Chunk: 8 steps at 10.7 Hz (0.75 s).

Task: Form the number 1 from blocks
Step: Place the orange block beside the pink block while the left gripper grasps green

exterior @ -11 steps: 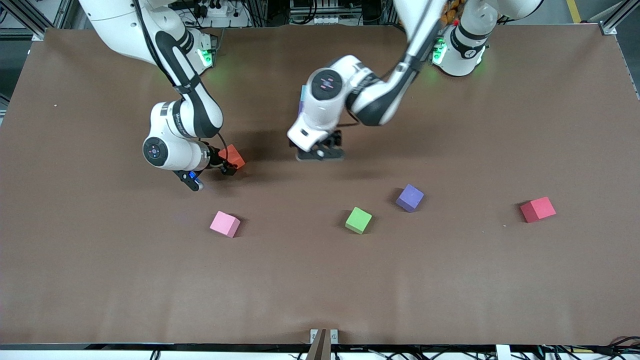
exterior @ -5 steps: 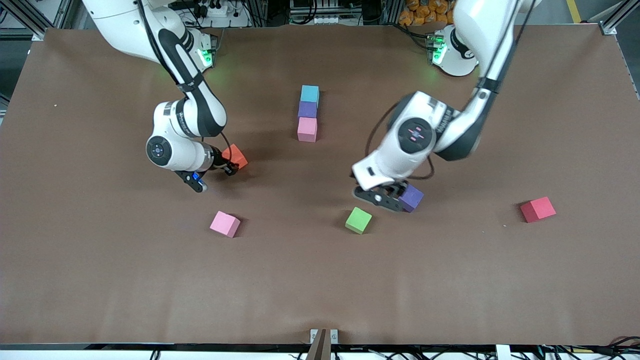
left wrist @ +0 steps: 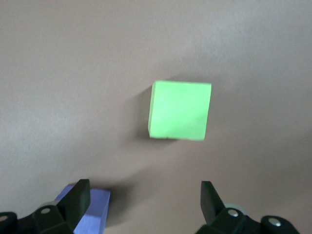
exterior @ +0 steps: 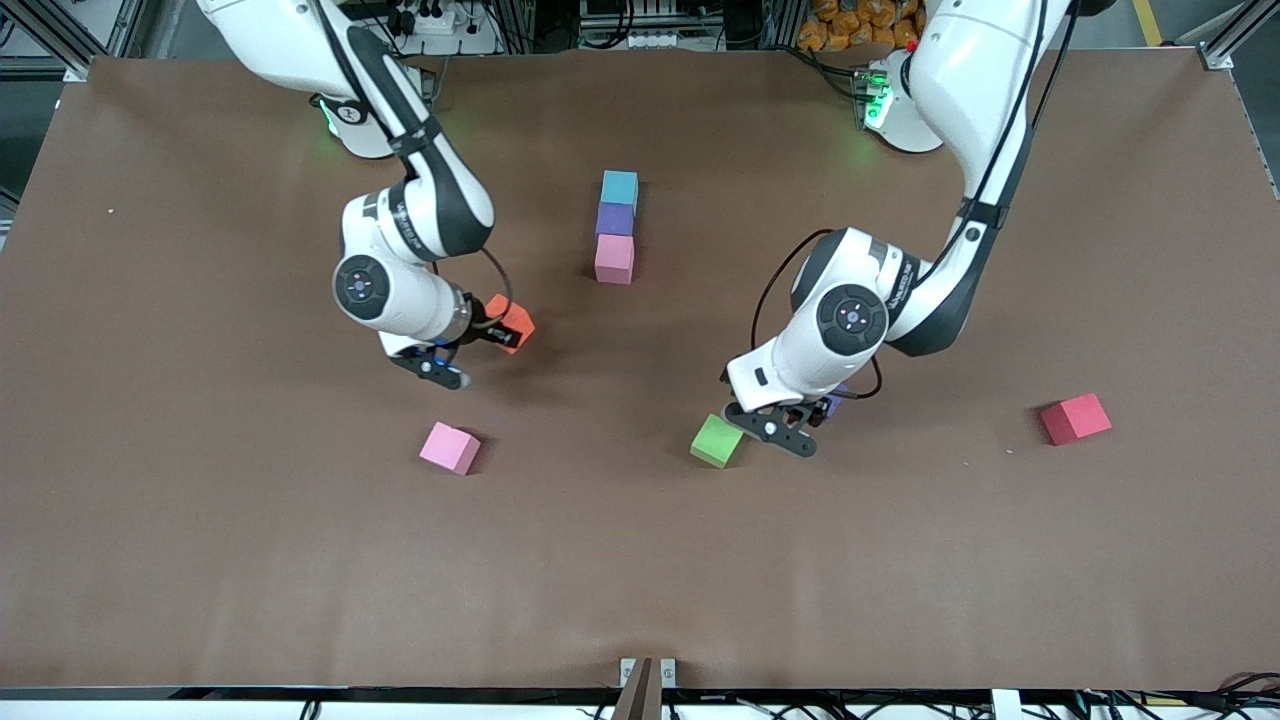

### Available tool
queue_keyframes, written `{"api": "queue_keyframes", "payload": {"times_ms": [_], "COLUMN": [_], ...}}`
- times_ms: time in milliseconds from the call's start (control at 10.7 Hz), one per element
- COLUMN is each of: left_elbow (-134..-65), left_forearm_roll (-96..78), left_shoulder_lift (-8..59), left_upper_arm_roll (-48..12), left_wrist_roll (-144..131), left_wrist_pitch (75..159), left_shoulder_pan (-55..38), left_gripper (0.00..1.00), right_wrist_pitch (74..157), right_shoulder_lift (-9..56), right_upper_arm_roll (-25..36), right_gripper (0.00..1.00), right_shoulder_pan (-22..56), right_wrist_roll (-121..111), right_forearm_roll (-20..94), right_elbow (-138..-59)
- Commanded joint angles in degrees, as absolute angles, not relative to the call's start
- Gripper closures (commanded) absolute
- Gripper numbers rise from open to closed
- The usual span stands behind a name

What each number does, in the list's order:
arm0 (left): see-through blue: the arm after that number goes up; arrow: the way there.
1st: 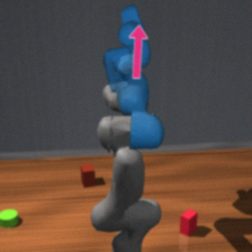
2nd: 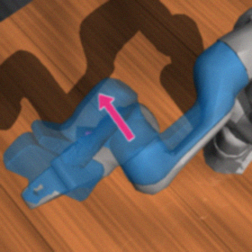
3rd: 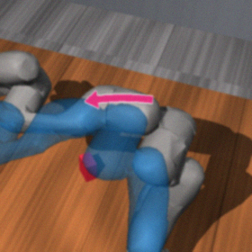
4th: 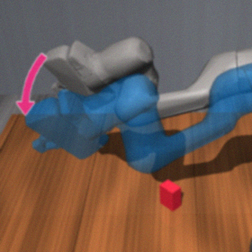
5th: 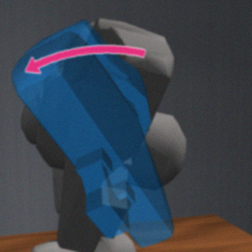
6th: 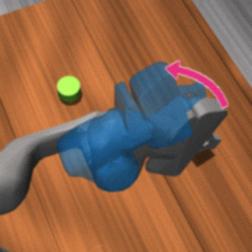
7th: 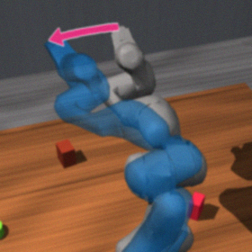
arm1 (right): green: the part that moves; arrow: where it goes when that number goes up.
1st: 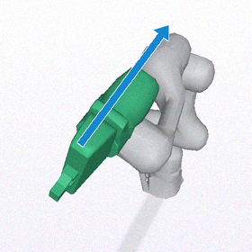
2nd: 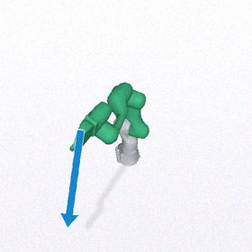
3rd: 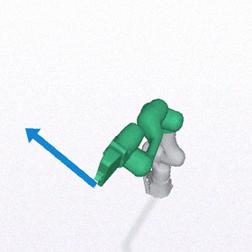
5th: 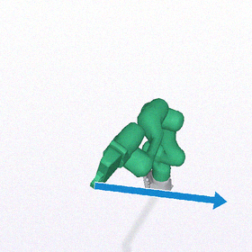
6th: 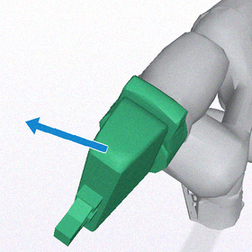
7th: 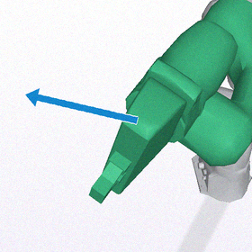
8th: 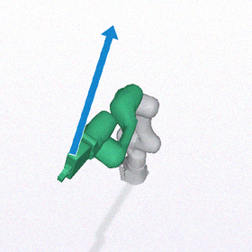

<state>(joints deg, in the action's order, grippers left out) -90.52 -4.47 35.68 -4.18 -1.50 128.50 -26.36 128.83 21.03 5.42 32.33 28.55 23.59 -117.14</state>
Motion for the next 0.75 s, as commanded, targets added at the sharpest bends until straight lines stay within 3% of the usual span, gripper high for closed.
{"api": "queue_keyframes", "payload": {"times_ms": [0,280,652], "left_elbow": [-84.0,-83.3,-82.1], "left_forearm_roll": [-4.4,-4.4,-4.4], "left_shoulder_lift": [40.2,42.2,45.5], "left_upper_arm_roll": [-3.3,-3.3,-2.6], "left_wrist_roll": [-3.4,-3.6,-9.3], "left_wrist_pitch": [128.9,133.2,135.5], "left_shoulder_pan": [-27.9,-28.3,-31.1], "left_gripper": [0.0,0.0,0.0], "right_wrist_pitch": [126.2,126.2,126.3], "right_shoulder_lift": [24.0,29.2,32.7], "right_upper_arm_roll": [5.7,6.1,9.1], "right_gripper": [0.4,0.4,0.4], "right_shoulder_pan": [34.4,38.8,45.5], "right_wrist_roll": [23.1,23.5,23.6], "right_forearm_roll": [22.8,22.8,22.9], "right_elbow": [-111.2,-104.3,-101.2]}}
